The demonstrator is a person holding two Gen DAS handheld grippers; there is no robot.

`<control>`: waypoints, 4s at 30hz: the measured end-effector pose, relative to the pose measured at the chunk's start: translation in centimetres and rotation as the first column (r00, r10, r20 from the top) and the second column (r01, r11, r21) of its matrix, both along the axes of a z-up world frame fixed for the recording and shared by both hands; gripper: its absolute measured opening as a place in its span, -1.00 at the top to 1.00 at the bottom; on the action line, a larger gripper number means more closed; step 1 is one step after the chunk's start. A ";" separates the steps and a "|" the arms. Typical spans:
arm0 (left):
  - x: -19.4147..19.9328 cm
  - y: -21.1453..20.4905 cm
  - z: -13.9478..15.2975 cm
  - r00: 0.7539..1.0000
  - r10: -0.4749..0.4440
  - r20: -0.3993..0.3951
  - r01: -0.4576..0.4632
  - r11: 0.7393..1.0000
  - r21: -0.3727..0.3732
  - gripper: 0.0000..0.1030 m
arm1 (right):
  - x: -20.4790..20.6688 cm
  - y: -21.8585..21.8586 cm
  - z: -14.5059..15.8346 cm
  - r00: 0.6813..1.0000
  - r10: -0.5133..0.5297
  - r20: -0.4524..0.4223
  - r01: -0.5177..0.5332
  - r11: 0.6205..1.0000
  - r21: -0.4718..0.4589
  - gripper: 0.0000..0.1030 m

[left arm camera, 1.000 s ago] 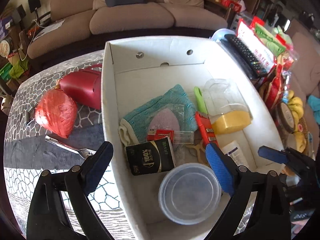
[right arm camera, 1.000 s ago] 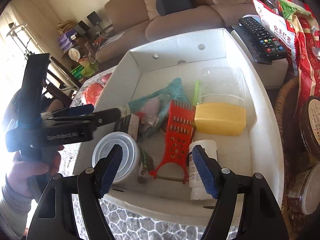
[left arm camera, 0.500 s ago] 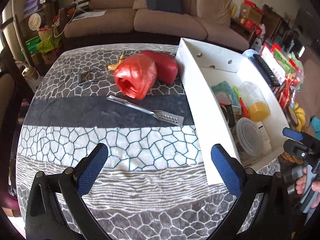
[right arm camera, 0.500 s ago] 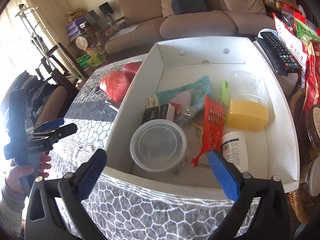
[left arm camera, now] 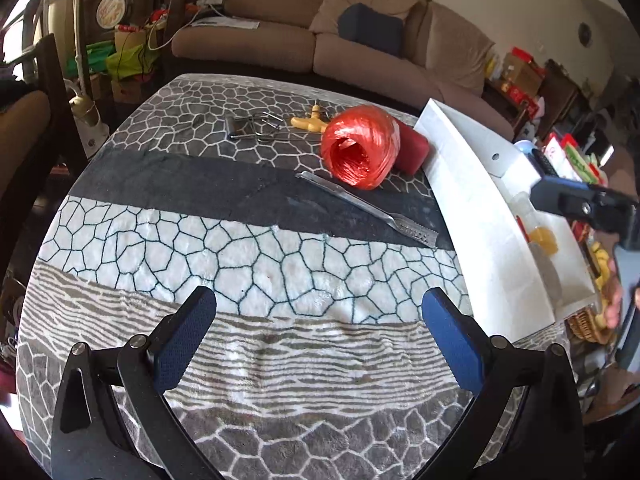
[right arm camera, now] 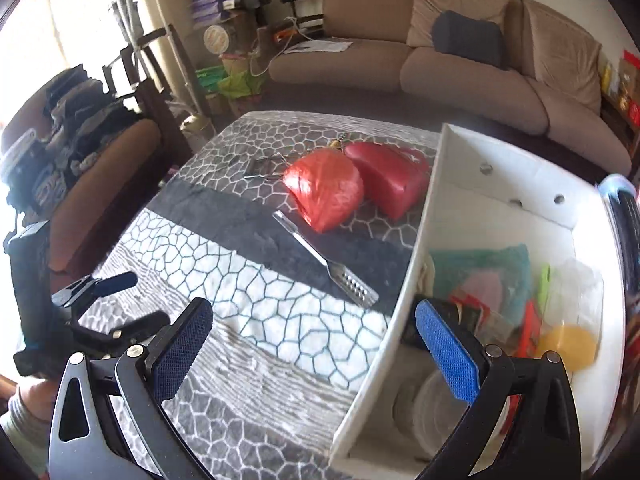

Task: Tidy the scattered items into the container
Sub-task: 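Move both tools back toward the red twine ball and red case, then grasp the red twine ball with the right tool, then grasp the red case with the left tool while the right holds the twine ball, then lower the twine ball and red case into the white box, open both tools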

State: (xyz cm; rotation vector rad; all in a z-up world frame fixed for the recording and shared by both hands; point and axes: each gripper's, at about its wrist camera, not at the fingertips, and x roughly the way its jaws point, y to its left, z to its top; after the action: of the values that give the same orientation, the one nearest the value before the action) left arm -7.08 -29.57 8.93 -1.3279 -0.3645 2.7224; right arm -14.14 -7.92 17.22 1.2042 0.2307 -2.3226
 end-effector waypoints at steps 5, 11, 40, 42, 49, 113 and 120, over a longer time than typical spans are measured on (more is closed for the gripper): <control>-1.7 -2.3 -1.7 1.000 0.027 0.009 -0.027 0.999 -0.045 -1.00 | -5.8 -5.2 -2.5 0.999 -0.009 -0.032 0.013 0.994 0.111 -1.00; -3.5 -5.2 -2.4 0.996 0.080 0.044 -0.081 0.997 0.022 -1.00 | -10.6 -8.2 -7.2 0.990 -0.140 -0.030 0.143 0.978 0.154 -1.00; -3.1 -4.8 0.6 0.998 0.066 -0.018 -0.065 0.997 0.046 -1.00 | -5.3 -2.5 -6.5 0.966 -0.258 -0.013 0.256 0.963 -0.084 0.56; -3.1 -4.7 0.4 0.998 0.062 -0.015 -0.062 0.997 0.040 -1.00 | -3.5 -1.9 -5.7 0.972 -0.235 -0.012 0.232 0.966 -0.112 0.56; -3.4 -3.6 -0.6 1.000 0.026 -0.011 -0.026 1.000 0.008 -1.00 | 3.5 1.5 -1.6 0.978 -0.196 -0.074 0.179 0.964 -0.195 0.56; -24.0 13.5 5.3 0.975 -0.039 0.219 -0.105 0.788 0.607 -0.20 | -1.9 25.6 2.6 0.917 -0.400 -0.010 0.372 0.861 -0.346 0.55; -28.2 22.0 1.6 0.958 -0.055 0.283 -0.117 0.823 0.555 -0.20 | -16.8 26.0 0.5 0.891 -0.453 0.026 0.453 0.892 0.017 0.55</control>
State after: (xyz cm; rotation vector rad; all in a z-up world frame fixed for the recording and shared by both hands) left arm -35.23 -7.57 10.56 -1.5140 -1.1293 2.1491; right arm -30.89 18.08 17.74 1.4179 -0.0608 -2.6956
